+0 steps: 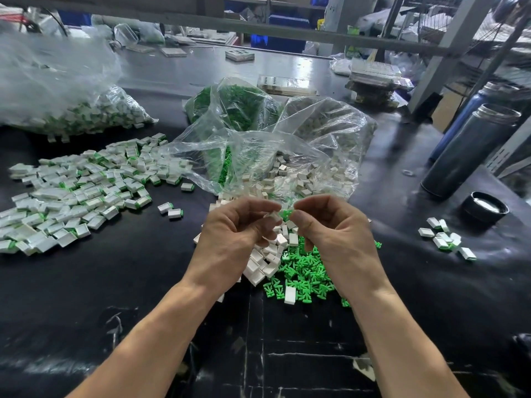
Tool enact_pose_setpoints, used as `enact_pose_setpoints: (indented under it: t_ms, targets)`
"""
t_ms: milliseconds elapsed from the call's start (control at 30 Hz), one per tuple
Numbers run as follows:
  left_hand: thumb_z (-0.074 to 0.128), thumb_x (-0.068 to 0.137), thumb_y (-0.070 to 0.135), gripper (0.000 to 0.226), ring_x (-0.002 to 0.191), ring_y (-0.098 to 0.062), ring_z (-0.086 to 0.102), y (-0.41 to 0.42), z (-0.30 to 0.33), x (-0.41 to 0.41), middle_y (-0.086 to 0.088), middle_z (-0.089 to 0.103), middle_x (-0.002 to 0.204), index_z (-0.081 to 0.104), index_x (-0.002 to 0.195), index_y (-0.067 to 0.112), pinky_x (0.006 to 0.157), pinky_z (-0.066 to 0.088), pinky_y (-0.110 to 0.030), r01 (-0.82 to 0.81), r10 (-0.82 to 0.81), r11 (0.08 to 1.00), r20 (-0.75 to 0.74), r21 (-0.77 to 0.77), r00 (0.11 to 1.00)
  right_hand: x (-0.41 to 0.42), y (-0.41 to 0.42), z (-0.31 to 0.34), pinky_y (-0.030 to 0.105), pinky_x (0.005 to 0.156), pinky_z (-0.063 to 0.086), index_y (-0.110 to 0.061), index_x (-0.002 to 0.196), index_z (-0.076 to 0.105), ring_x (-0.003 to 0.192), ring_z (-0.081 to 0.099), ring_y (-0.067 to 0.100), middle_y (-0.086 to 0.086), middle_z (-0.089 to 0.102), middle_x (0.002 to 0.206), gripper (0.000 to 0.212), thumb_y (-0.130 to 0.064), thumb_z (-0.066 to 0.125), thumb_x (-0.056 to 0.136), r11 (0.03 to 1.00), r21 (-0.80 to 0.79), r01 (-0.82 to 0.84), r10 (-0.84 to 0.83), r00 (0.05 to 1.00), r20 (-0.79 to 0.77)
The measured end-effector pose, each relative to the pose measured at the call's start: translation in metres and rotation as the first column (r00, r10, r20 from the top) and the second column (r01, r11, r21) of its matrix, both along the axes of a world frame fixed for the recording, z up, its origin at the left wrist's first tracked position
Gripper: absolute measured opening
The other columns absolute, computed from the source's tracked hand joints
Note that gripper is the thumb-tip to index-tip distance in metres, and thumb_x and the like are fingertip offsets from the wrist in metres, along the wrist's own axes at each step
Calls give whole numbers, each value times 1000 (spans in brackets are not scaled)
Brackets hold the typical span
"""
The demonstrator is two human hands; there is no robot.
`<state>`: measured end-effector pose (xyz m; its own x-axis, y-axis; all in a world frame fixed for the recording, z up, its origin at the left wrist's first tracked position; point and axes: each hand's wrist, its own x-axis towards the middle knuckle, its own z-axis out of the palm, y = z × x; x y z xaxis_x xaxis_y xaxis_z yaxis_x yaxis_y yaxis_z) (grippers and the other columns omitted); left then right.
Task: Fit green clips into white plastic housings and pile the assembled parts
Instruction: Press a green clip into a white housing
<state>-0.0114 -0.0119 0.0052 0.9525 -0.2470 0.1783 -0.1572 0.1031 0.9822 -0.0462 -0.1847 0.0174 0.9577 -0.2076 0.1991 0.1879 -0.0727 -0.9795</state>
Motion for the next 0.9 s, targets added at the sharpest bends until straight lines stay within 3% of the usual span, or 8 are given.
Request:
enact_pose_setpoints:
  t_ms: [367, 633, 900]
  targets:
    - [68, 92, -6, 21, 73, -20, 68, -1, 0, 0, -9, 77, 89, 77, 104, 9, 66, 58, -27, 21, -20, 1000, 24, -17, 1000, 1, 9, -5, 27, 62, 52, -26, 91, 74, 68, 65, 8, -5, 74, 79, 16, -11, 80, 90, 998, -52, 34, -32, 998, 49]
    - [66, 92, -6, 22, 73, -19, 69, 0, 0, -1, -8, 78, 90, 77, 105, 8, 65, 59, -27, 31, -31, 999, 27, -22, 999, -1, 13, -4, 31, 62, 58, -23, 91, 73, 69, 67, 10, -4, 74, 78, 17, -7, 78, 90, 997, -45, 60, -58, 997, 47]
    - [69, 92, -3, 19, 73, -19, 70, -1, -3, 0, -10, 77, 88, 76, 106, 8, 67, 59, -26, -11, 11, 1000, 25, -5, 1000, -2, 14, -8, 34, 66, 63, -31, 91, 71, 74, 71, 10, -8, 74, 84, 19, -13, 80, 90, 973, -207, 106, -89, 992, 88]
